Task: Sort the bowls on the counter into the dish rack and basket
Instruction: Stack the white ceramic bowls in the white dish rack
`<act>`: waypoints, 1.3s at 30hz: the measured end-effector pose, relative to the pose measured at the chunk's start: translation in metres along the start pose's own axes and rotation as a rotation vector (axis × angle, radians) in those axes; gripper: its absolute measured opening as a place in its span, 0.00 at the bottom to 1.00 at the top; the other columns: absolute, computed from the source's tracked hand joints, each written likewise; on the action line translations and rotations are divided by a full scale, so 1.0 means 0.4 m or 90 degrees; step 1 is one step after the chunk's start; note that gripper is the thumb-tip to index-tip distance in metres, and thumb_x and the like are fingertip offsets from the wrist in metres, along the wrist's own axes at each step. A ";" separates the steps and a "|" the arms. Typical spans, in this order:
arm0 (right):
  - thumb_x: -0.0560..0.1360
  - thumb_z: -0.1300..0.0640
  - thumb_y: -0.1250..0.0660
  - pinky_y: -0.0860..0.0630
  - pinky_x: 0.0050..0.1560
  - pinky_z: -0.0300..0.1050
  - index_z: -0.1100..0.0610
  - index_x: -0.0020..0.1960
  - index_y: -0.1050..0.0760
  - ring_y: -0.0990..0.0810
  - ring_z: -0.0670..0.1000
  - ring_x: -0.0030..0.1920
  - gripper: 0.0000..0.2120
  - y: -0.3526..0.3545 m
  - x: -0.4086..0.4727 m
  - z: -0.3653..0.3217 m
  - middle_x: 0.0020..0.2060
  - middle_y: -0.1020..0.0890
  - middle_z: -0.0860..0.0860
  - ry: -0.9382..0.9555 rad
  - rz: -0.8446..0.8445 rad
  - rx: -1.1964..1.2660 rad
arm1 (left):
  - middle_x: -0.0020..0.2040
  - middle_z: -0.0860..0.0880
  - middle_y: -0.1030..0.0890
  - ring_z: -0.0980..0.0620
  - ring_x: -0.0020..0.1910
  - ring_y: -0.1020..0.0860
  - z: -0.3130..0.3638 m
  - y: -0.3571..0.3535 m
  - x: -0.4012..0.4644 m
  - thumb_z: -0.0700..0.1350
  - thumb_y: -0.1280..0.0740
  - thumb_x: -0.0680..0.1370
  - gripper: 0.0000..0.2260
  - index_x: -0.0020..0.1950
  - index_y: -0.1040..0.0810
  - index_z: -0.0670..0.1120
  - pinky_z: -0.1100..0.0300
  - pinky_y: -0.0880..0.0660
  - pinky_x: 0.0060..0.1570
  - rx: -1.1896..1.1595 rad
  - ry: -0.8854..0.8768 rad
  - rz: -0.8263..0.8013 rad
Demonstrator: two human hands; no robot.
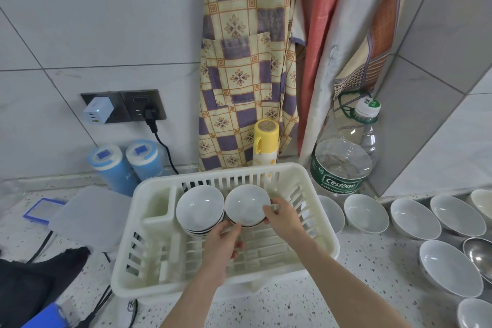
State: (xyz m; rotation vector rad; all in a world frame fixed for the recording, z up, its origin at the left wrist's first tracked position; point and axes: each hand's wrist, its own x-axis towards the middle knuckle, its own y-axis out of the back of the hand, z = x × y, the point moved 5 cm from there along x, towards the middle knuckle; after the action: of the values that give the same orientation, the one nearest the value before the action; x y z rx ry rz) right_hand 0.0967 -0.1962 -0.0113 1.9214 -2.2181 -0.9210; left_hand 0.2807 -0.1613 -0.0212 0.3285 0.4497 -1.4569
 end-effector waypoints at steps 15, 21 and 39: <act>0.79 0.55 0.38 0.29 0.30 0.35 0.49 0.57 0.22 0.24 0.40 0.30 0.09 0.258 -0.175 0.003 0.31 0.16 0.47 0.086 0.151 0.288 | 0.43 0.42 0.13 0.56 0.23 0.32 0.053 0.017 -0.089 0.42 0.32 0.77 0.08 0.54 0.20 0.40 0.66 0.39 0.19 -0.070 0.016 0.014; 0.78 0.53 0.35 0.38 0.24 0.36 0.55 0.49 0.20 0.34 0.45 0.24 0.08 0.398 -0.228 0.196 0.30 0.18 0.49 -0.087 0.203 0.389 | 0.35 0.43 0.17 0.55 0.20 0.34 0.029 -0.229 -0.254 0.43 0.37 0.80 0.10 0.51 0.21 0.37 0.67 0.43 0.18 -0.011 0.006 -0.168; 0.77 0.52 0.37 0.37 0.26 0.40 0.57 0.49 0.24 0.31 0.49 0.29 0.08 0.519 -0.046 0.460 0.43 0.19 0.56 -0.279 0.056 0.328 | 0.50 0.42 0.18 0.54 0.27 0.32 -0.216 -0.686 -0.122 0.55 0.41 0.83 0.15 0.63 0.30 0.47 0.66 0.41 0.18 -0.124 0.272 -0.012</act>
State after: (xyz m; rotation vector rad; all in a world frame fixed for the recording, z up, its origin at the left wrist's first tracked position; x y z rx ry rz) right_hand -0.1596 -0.0988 -0.0579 1.9179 -3.0193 -0.8897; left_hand -0.0030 -0.1031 -0.0577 0.4812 0.9340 -1.3474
